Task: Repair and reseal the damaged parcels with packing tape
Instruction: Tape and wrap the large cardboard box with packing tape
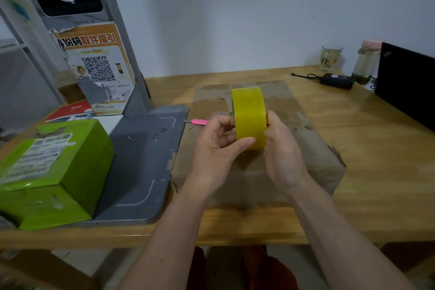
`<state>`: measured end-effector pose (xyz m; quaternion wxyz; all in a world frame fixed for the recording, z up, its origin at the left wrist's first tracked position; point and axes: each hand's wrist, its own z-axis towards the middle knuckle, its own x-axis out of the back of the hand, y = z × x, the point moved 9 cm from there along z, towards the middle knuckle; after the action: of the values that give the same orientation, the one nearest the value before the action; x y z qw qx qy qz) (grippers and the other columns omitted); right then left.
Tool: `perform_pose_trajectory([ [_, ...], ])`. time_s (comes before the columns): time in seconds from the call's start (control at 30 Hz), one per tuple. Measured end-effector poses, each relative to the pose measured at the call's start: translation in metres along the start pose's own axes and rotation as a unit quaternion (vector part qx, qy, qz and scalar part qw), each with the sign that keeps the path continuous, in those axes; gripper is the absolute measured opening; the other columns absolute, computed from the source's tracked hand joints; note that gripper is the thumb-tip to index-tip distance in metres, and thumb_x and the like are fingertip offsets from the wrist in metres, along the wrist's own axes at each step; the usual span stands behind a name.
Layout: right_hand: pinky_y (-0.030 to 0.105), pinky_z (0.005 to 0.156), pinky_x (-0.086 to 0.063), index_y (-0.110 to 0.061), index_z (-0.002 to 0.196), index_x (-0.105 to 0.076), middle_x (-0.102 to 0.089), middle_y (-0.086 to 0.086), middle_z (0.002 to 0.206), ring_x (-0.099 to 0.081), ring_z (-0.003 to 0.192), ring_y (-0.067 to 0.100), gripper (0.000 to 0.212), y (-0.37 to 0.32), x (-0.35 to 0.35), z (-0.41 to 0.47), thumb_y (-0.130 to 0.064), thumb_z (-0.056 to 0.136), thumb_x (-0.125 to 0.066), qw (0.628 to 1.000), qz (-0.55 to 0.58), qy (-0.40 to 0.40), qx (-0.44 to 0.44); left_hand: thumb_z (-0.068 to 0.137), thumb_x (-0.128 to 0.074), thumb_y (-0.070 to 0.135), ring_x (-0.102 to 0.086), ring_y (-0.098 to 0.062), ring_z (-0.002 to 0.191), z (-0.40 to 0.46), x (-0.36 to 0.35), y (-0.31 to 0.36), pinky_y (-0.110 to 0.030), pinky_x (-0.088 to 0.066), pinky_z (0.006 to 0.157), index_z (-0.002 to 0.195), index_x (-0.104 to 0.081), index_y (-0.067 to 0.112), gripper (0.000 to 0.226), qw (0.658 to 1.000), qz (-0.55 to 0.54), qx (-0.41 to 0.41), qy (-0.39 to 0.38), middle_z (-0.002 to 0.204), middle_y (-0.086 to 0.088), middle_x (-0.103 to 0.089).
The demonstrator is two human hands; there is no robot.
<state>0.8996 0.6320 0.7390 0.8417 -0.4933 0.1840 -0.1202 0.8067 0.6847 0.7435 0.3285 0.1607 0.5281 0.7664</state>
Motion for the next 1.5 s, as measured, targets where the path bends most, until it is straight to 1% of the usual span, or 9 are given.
perform_pose_trajectory([
  [0.27, 0.058, 0.089, -0.045, -0.016, 0.103, -0.060, -0.060, 0.024, 0.105, -0.053, 0.101, 0.045, 0.033, 0.001, 0.001, 0.001, -0.017, 0.085, -0.033, 1.000, -0.024, 0.017, 0.000, 0.077, -0.072, -0.007, -0.071, -0.010, 0.085, 0.000, 0.001, -0.003, -0.020, -0.056, 0.073, 0.100, -0.057, 0.009, 0.031, 1.000, 0.015, 0.005, 0.003, 0.096, 0.002, -0.070],
  [0.4, 0.031, 0.072, -0.048, -0.018, 0.094, -0.060, -0.065, -0.006, 0.084, -0.058, 0.083, 0.014, 0.032, -0.004, 0.002, 0.001, -0.010, 0.078, -0.034, 0.999, -0.024, 0.019, 0.009, 0.077, -0.072, -0.006, -0.070, -0.012, 0.085, -0.001, 0.001, -0.003, -0.021, -0.056, 0.074, 0.098, -0.057, 0.011, 0.031, 1.000, 0.014, 0.005, 0.004, 0.096, 0.001, -0.071],
  [0.6, 0.049, 0.088, -0.047, -0.020, 0.107, -0.059, -0.064, 0.009, 0.102, -0.058, 0.100, 0.033, 0.034, -0.003, -0.003, 0.000, -0.020, 0.085, -0.033, 1.000, -0.019, 0.009, 0.003, 0.079, -0.071, -0.006, -0.070, -0.010, 0.086, -0.001, 0.002, -0.003, -0.020, -0.055, 0.074, 0.101, -0.057, 0.009, 0.030, 1.000, 0.011, 0.009, 0.008, 0.097, 0.001, -0.070],
  [0.8, 0.021, 0.072, -0.044, -0.020, 0.095, -0.055, -0.061, -0.016, 0.080, -0.054, 0.079, 0.005, 0.026, -0.008, -0.006, 0.000, -0.013, 0.078, -0.037, 0.999, -0.045, -0.012, 0.007, 0.078, -0.071, -0.008, -0.069, -0.010, 0.083, 0.000, 0.003, -0.003, -0.021, -0.055, 0.074, 0.097, -0.057, 0.010, 0.030, 1.000, 0.010, 0.003, 0.014, 0.092, 0.004, -0.071],
  [0.97, 0.032, 0.079, -0.052, -0.021, 0.111, -0.056, -0.065, -0.004, 0.097, -0.061, 0.092, 0.014, 0.030, -0.022, -0.005, -0.002, -0.035, 0.084, -0.053, 0.976, -0.195, -0.090, 0.030, 0.071, -0.075, 0.004, -0.067, -0.009, 0.081, 0.003, 0.011, 0.002, -0.022, -0.055, 0.073, 0.102, -0.061, 0.007, 0.034, 0.996, -0.068, 0.031, 0.046, 0.087, 0.005, -0.071],
  [1.07, 0.027, 0.083, -0.052, -0.018, 0.118, -0.055, -0.068, -0.004, 0.105, -0.064, 0.099, 0.012, 0.026, -0.024, 0.001, -0.004, -0.025, 0.093, -0.054, 0.971, -0.215, -0.099, 0.041, 0.075, -0.080, 0.009, -0.066, -0.004, 0.097, 0.002, 0.016, 0.001, -0.022, -0.055, 0.080, 0.120, -0.061, 0.021, 0.050, 0.996, 0.008, 0.031, 0.085, 0.110, 0.005, -0.068],
  [1.17, 0.026, 0.082, -0.051, -0.019, 0.116, -0.055, -0.066, -0.003, 0.106, -0.062, 0.101, 0.015, 0.023, -0.023, 0.011, -0.004, -0.026, 0.095, -0.052, 0.945, -0.314, -0.061, 0.067, 0.076, -0.081, 0.026, -0.054, -0.002, 0.114, -0.002, 0.021, 0.023, -0.018, -0.050, 0.090, 0.132, -0.049, 0.039, 0.065, 0.962, 0.200, -0.103, 0.154, 0.128, 0.008, -0.049],
  [1.3, 0.045, 0.097, -0.045, -0.012, 0.125, -0.054, -0.053, -0.010, 0.114, -0.043, 0.108, 0.000, 0.036, -0.026, 0.010, -0.004, -0.030, 0.094, -0.047, 0.882, -0.454, -0.012, 0.126, 0.086, -0.063, 0.027, -0.052, -0.013, 0.112, -0.009, -0.003, 0.046, -0.009, -0.038, 0.098, 0.127, -0.063, 0.011, 0.043, 0.869, 0.386, -0.278, 0.133, 0.123, -0.005, -0.059],
  [1.5, 0.036, 0.103, -0.037, -0.012, 0.125, -0.057, -0.064, 0.001, 0.115, -0.056, 0.107, 0.016, 0.040, -0.027, 0.002, -0.009, -0.034, 0.095, -0.042, 0.816, -0.548, 0.012, 0.182, 0.085, -0.070, 0.010, -0.056, -0.002, 0.107, -0.011, 0.006, 0.036, -0.005, -0.042, 0.094, 0.117, -0.068, 0.004, 0.033, 0.881, 0.363, -0.248, 0.176, 0.113, 0.001, -0.064],
])
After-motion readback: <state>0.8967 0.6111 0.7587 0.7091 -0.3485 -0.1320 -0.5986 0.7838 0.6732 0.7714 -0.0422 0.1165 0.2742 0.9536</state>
